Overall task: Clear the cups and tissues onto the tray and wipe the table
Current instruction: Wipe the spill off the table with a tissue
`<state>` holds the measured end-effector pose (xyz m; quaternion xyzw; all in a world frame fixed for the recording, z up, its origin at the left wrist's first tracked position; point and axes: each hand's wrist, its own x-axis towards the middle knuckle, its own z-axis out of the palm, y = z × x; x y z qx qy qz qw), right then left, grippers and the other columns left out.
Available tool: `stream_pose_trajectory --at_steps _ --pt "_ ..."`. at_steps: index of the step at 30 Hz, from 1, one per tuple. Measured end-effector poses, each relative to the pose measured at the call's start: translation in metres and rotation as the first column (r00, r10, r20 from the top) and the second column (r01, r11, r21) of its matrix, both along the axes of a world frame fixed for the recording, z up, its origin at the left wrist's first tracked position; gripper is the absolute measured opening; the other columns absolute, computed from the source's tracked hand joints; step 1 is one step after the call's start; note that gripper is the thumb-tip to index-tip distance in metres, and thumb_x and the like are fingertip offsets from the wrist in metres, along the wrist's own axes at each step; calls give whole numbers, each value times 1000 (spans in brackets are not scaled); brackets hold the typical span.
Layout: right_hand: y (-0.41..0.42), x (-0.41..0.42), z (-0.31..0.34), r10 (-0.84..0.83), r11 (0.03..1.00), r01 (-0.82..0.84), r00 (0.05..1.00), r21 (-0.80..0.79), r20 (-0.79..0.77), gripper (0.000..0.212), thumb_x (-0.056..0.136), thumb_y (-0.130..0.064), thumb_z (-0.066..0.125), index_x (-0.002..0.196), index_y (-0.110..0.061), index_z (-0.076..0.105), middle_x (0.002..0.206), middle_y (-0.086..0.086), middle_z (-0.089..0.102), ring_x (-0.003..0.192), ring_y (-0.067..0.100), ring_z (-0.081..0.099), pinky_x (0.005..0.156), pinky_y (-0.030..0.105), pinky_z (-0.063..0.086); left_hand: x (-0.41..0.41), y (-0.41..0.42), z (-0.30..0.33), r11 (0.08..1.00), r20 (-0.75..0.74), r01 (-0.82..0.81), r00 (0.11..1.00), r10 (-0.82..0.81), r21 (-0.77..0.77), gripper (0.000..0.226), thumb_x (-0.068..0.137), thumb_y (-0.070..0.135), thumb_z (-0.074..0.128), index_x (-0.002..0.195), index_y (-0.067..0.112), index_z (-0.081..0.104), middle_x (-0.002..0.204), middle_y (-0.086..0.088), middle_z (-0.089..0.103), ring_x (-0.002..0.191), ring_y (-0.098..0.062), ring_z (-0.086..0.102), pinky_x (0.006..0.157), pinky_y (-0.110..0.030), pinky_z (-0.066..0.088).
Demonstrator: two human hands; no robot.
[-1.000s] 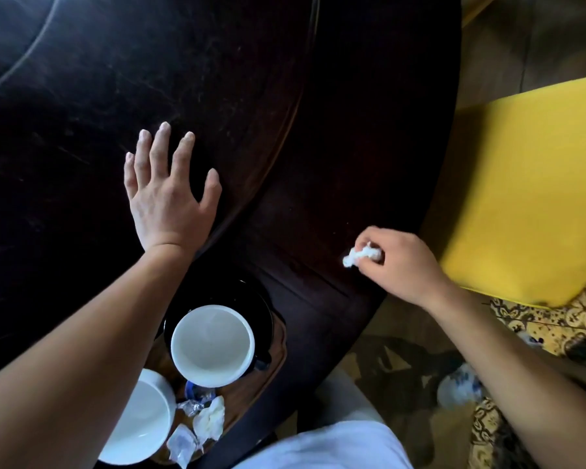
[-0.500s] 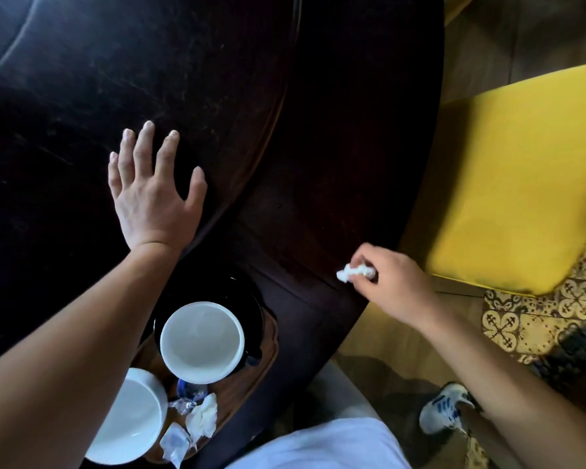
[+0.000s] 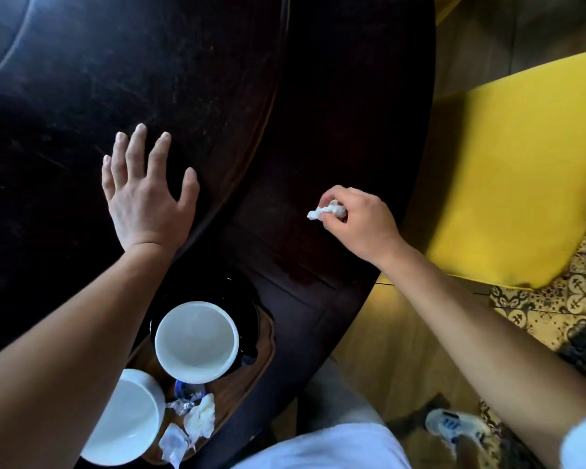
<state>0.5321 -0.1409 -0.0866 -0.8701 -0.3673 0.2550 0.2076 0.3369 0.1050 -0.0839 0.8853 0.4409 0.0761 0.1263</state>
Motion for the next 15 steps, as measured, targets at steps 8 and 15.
stream_pose_trajectory --at_steps 8,15 --pt "-97 -34 12 94 979 -110 990 -173 -103 13 83 -32 68 94 -34 61 82 -10 57 73 12 58 65 40 51 1 0 1 1000 4 -2 1000 2 -8 60 100 50 47 154 25 39 168 -1 23 157 -25 10 127 -45 3" --pt "-90 -9 13 -64 998 64 995 -2 -75 14 87 -27 72 100 -31 69 97 -11 71 86 11 66 74 38 55 1 -1 0 1000 6 -7 1000 7 -7 60 100 50 47 154 26 39 168 0 23 157 -24 10 127 -44 2"
